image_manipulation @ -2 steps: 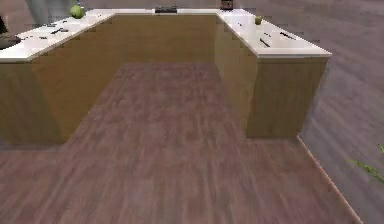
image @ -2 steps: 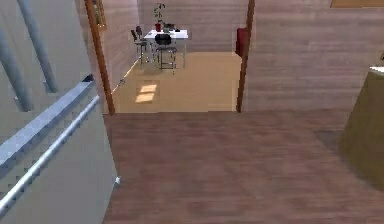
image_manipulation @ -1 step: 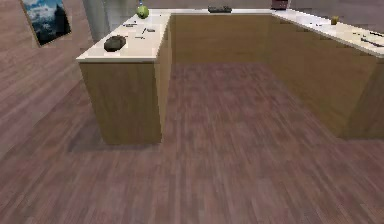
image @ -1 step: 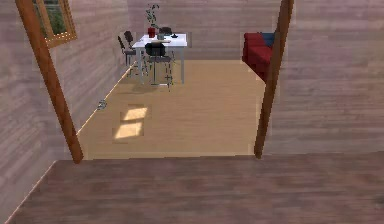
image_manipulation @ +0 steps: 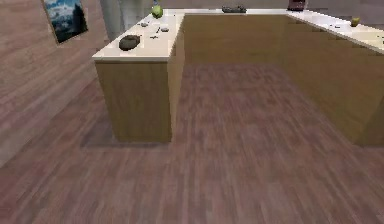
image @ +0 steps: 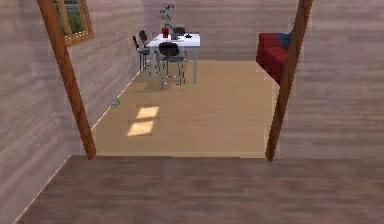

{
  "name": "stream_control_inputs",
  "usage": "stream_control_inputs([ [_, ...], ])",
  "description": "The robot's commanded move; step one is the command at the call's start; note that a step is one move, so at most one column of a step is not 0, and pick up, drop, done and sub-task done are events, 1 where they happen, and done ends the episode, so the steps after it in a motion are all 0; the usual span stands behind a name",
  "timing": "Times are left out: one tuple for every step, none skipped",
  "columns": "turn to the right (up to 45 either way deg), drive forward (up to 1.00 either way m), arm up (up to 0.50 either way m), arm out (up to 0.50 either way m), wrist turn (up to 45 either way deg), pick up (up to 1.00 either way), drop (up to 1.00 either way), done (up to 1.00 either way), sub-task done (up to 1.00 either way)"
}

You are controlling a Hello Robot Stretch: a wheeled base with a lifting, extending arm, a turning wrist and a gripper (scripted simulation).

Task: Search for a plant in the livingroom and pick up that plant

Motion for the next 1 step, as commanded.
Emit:
stream_control_inputs([
  [0.0,0.65,0.0,0.0,0.0,0.0,0.0,0.0,0.0],
])
